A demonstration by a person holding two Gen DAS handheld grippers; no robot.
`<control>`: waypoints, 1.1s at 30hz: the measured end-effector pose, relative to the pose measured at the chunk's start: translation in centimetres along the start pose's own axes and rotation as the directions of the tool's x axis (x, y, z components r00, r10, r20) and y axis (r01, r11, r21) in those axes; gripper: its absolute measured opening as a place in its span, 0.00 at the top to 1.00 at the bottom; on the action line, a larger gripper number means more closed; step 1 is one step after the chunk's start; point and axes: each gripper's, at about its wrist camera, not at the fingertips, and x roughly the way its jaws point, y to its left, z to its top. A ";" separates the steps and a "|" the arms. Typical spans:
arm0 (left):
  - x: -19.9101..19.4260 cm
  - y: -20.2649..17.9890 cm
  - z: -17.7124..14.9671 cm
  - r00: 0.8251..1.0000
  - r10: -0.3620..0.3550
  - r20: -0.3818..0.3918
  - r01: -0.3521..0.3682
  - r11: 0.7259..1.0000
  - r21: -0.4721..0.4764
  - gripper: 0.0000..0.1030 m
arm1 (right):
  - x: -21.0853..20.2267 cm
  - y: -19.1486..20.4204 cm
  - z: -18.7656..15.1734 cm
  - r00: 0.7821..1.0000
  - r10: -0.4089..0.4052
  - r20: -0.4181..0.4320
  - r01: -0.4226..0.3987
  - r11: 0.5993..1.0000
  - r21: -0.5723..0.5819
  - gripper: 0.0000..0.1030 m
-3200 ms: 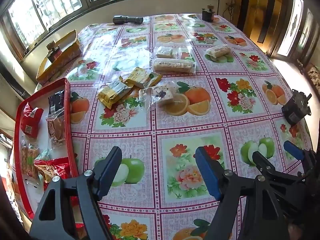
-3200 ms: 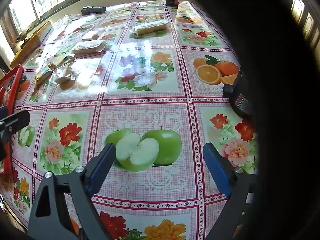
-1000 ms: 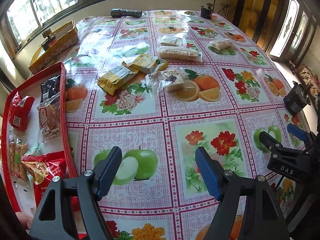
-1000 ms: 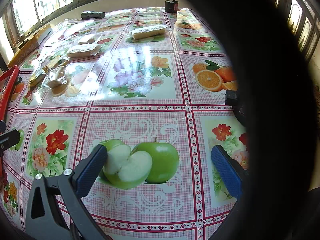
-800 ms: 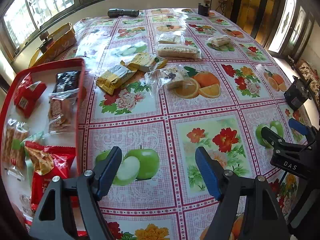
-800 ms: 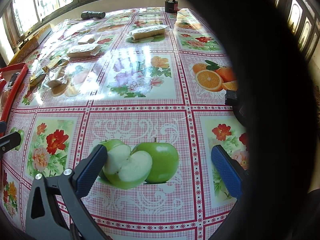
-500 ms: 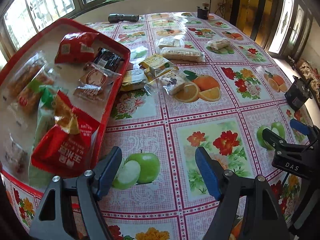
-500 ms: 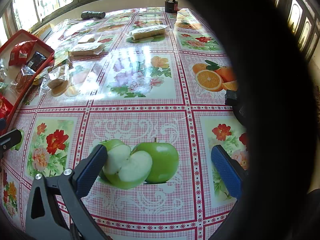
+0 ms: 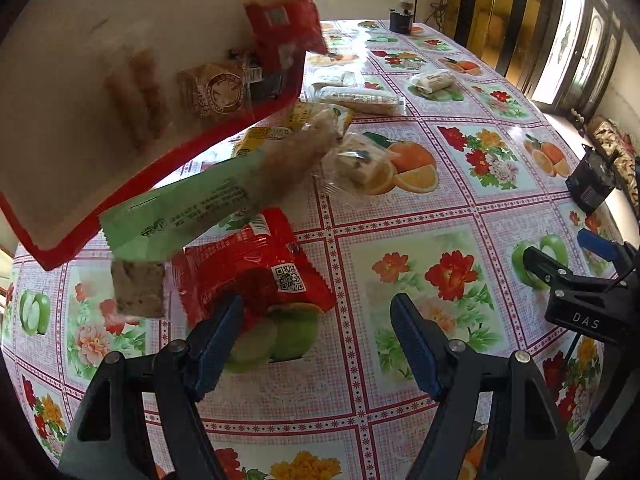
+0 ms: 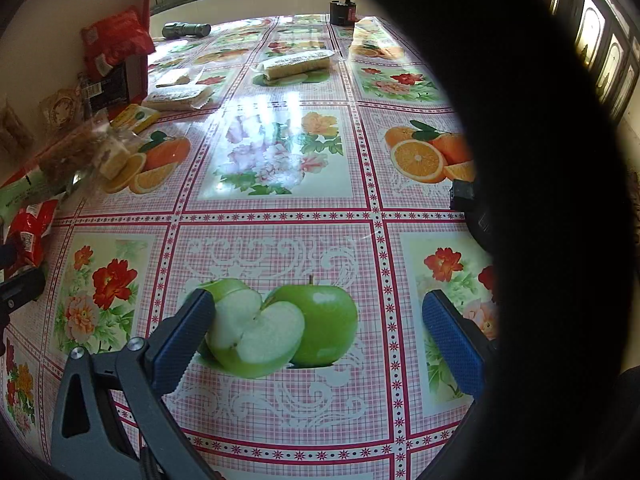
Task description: Organize snacks
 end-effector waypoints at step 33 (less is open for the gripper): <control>-0.2 -2.0 -0.1 1.000 0.018 -0.001 -0.018 0.996 0.082 0.26 | 0.1 0.0 0.0 1.000 0.000 -0.001 0.000 1.000 0.000 0.00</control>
